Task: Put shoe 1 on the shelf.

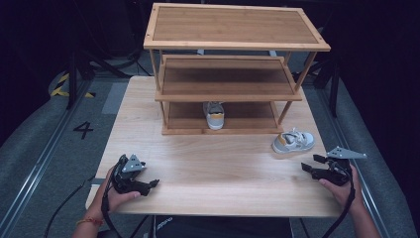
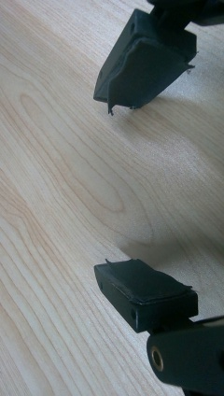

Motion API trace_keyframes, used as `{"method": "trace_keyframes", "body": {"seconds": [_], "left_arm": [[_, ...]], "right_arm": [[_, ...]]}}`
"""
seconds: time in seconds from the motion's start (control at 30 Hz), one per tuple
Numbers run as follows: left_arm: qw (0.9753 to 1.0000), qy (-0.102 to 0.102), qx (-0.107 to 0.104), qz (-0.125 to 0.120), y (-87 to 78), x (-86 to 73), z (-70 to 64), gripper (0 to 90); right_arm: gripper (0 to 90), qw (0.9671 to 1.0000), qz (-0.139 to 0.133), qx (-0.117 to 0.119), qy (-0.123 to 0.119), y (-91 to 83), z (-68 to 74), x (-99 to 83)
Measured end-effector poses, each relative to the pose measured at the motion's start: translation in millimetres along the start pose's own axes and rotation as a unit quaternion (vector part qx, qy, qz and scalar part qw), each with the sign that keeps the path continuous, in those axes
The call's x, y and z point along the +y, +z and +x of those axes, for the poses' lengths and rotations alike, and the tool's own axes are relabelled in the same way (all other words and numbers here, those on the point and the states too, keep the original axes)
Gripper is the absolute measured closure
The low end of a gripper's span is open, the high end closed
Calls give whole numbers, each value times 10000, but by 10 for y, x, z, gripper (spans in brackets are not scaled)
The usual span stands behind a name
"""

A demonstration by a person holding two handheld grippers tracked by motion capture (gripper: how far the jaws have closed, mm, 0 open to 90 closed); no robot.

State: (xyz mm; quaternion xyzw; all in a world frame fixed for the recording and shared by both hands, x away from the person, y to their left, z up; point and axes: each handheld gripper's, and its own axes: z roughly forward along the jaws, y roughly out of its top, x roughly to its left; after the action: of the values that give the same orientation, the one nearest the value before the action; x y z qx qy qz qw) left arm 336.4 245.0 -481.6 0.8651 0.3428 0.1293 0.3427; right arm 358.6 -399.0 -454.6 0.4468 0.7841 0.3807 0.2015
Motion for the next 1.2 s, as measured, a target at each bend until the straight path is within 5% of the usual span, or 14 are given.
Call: {"method": "trace_keyframes", "body": {"seconds": [0.43,0.63,0.83,1.03,1.2], "left_arm": [[10000,-2,0,0,0,0,0,158],[10000,-3,-1,-2,1,0,0,158],[10000,-2,-2,-2,0,0,0,159],[10000,3,-13,-3,4,2,3,155],[10000,-13,-27,-14,8,2,2,155]], "right_arm": [[430,9988,-30,172,-450,103,240,576],[450,9981,210,134,-566,420,306,857],[494,9972,583,-68,-472,663,283,946],[537,9969,757,29,-206,834,231,940],[633,9969,743,97,-255,824,252,951]]}}
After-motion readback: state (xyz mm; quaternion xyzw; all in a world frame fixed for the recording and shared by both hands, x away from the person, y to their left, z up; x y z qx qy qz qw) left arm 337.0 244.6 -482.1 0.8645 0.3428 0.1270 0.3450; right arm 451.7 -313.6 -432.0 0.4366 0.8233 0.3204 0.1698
